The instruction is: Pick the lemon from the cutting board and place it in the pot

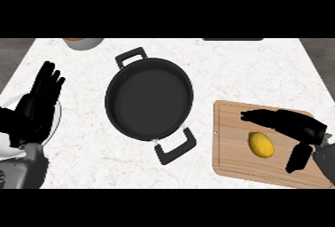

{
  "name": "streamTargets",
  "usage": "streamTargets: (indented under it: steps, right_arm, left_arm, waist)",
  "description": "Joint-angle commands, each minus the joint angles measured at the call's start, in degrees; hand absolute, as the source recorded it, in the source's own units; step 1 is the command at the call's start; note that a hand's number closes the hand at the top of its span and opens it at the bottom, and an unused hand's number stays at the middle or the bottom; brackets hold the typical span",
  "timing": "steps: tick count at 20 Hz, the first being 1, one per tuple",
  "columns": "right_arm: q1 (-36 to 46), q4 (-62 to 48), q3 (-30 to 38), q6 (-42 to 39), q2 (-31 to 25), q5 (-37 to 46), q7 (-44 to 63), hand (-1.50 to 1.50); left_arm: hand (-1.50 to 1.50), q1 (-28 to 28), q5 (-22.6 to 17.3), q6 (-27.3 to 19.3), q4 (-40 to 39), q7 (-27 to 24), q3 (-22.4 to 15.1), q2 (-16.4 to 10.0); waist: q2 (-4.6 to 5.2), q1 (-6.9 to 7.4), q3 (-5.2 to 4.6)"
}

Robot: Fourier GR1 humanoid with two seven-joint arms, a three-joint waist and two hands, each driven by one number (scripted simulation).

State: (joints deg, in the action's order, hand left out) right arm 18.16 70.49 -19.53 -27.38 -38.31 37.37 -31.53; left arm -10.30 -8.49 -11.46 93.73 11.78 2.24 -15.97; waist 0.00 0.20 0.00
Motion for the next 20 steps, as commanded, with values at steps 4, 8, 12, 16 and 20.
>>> streamTargets:
  steps: [4,8,12,16,20]
  right_arm:
    - [0.29,-5.43,2.1,2.16,3.77,7.37,-4.43,-1.5]
    - [-0.35,-8.84,2.57,5.41,6.6,11.19,-3.98,-1.5]
    - [2.14,-10.28,5.21,2.71,8.06,13.02,-3.94,-1.5]
    - [2.27,-11.35,1.18,6.38,7.51,16.18,-11.04,1.5]
    - [2.56,-18.25,2.9,14.44,10.93,19.12,-15.28,1.5]
  left_arm:
    - [0.0,-2.0,2.79,-0.47,-0.11,1.72,0.29,1.96]
    - [0.0,-1.04,1.82,1.79,1.56,2.72,1.9,0.95]
    - [0.0,-1.43,3.08,2.32,-2.23,-1.67,2.07,3.33]
    - [0.0,-1.14,4.35,0.95,-1.84,-0.39,0.89,4.33]
    - [0.0,-0.72,2.5,4.4,-2.17,-0.76,3.65,2.28]
  waist:
    - [0.03,-0.05,0.01]
    - [0.01,0.02,0.01]
    - [0.03,-0.07,0.0]
    - [0.05,-0.07,0.02]
    - [0.09,0.11,0.02]
